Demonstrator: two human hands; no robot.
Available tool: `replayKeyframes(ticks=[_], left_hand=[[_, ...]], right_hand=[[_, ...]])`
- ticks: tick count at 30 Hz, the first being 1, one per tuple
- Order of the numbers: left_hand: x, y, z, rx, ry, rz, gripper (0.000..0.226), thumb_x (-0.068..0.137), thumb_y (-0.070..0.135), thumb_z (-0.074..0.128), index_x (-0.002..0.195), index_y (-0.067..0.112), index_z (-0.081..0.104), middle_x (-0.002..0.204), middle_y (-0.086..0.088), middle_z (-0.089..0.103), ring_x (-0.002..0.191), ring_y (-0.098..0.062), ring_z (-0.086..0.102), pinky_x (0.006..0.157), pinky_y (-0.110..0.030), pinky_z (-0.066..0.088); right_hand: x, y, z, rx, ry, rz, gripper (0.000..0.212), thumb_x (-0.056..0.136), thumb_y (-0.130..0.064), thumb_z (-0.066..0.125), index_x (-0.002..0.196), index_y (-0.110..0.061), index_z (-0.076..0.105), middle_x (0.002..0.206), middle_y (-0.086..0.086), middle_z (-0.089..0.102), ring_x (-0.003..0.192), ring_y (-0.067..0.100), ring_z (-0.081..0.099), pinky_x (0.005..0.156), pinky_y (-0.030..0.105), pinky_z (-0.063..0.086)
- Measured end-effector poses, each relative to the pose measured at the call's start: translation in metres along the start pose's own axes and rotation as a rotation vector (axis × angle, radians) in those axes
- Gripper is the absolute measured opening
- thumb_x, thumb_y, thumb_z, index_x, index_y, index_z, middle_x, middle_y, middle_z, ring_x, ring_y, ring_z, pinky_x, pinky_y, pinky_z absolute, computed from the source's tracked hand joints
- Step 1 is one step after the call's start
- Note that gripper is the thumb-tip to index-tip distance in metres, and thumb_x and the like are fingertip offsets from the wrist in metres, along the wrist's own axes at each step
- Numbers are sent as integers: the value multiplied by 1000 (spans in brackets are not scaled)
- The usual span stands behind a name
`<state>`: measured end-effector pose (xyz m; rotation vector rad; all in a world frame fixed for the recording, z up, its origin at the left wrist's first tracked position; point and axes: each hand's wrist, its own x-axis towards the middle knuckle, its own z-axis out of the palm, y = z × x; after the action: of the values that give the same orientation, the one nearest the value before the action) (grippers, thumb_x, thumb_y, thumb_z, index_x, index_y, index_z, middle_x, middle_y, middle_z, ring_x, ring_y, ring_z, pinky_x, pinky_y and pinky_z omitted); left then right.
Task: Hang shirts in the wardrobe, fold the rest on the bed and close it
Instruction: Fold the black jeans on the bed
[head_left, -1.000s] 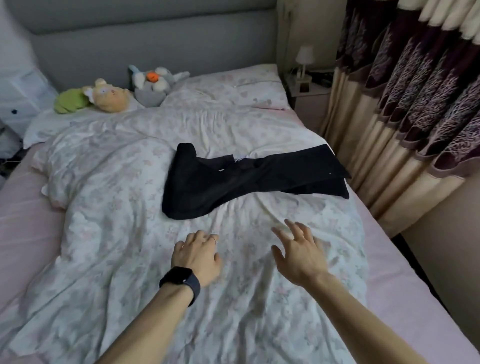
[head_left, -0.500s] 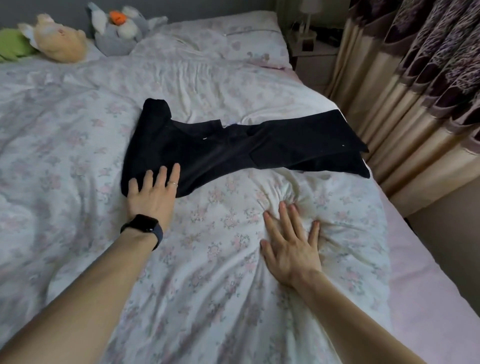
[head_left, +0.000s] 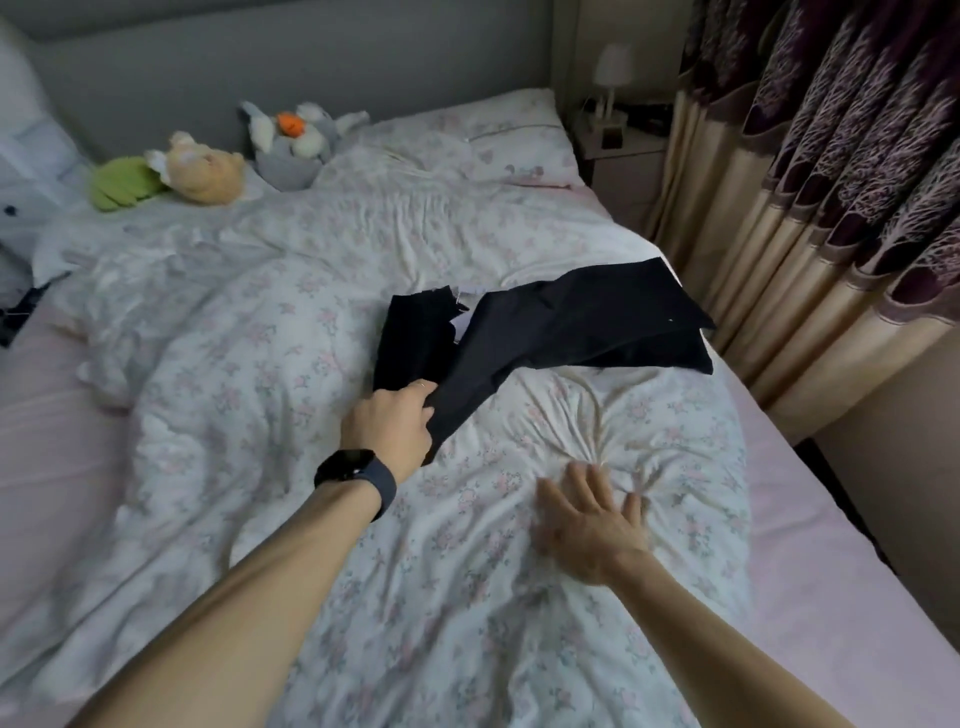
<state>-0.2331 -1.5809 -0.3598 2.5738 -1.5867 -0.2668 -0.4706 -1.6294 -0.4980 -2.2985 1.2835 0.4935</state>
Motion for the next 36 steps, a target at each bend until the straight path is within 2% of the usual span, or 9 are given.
replayKeyframes(ticks=[6, 9, 11, 14, 17, 20, 23, 29, 36], left_hand=[[-80, 49, -96, -577, 12, -157, 31, 95, 25, 64, 126, 23, 66, 119, 4, 71, 107, -19, 67, 91, -32, 54], [-117, 70, -139, -873, -47, -209, 28, 92, 17, 67, 120, 18, 69, 89, 17, 71, 72, 3, 68, 61, -24, 60], [-143, 77, -168, -921, -85, -193, 31, 91, 16, 69, 122, 16, 68, 91, 15, 70, 71, 4, 66, 49, -18, 53], [-190, 76, -210, -951, -151, -137, 33, 88, 18, 71, 122, 15, 69, 107, 4, 74, 86, -12, 72, 54, -21, 53], [-224, 73, -236, -1041, -220, -163, 25, 89, 16, 70, 114, 14, 73, 93, 3, 76, 77, -13, 73, 56, -22, 51], [-257, 67, -254, -1209, -212, -206, 19, 91, 18, 69, 109, 14, 73, 76, 4, 75, 60, -10, 68, 55, -22, 52], [-298, 61, -258, -1380, -189, -206, 20, 96, 37, 64, 104, 21, 74, 89, 5, 78, 76, -13, 74, 63, -23, 54], [-382, 50, -205, -1336, -265, -120, 46, 79, 66, 64, 115, 38, 60, 117, 13, 69, 109, -6, 65, 93, -29, 51], [-394, 29, -180, -803, -280, -14, 45, 82, 57, 71, 117, 32, 58, 106, 16, 65, 101, -9, 65, 68, -11, 49]], right_hand=[[-131, -44, -33, 700, 94, -2, 119, 67, -95, 51, 155, -48, -13, 168, -7, 9, 150, 22, 26, 115, 39, 34], [-186, -59, -70, 891, 341, -68, 122, 61, -89, 67, 144, -64, -20, 167, -15, 7, 150, 15, 25, 112, 34, 36], [-222, -64, -99, 914, 506, -99, 120, 66, -78, 75, 147, -63, -13, 165, -14, 14, 147, 14, 31, 111, 37, 41], [-289, -77, -145, 812, 643, -138, 94, 75, -67, 74, 150, -59, 19, 160, -13, 21, 135, 10, 44, 103, 38, 49], [-333, -91, -179, 581, 699, -209, 38, 87, -51, 71, 120, -31, 69, 141, -8, 51, 107, 7, 60, 91, 35, 53], [-374, -110, -197, 542, 689, -244, 22, 93, -38, 69, 86, -20, 59, 95, -4, 69, 82, 12, 65, 74, 39, 53], [-410, -121, -203, 576, 663, -216, 22, 96, -38, 63, 92, -17, 56, 89, -5, 71, 82, 12, 68, 74, 37, 53], [-451, -125, -201, 712, 650, -48, 17, 95, -42, 60, 86, -28, 57, 84, -13, 69, 79, 7, 66, 72, 31, 51], [-476, -127, -185, 981, 603, -36, 19, 95, -40, 61, 94, -21, 63, 91, -4, 75, 86, 15, 71, 83, 45, 58]])
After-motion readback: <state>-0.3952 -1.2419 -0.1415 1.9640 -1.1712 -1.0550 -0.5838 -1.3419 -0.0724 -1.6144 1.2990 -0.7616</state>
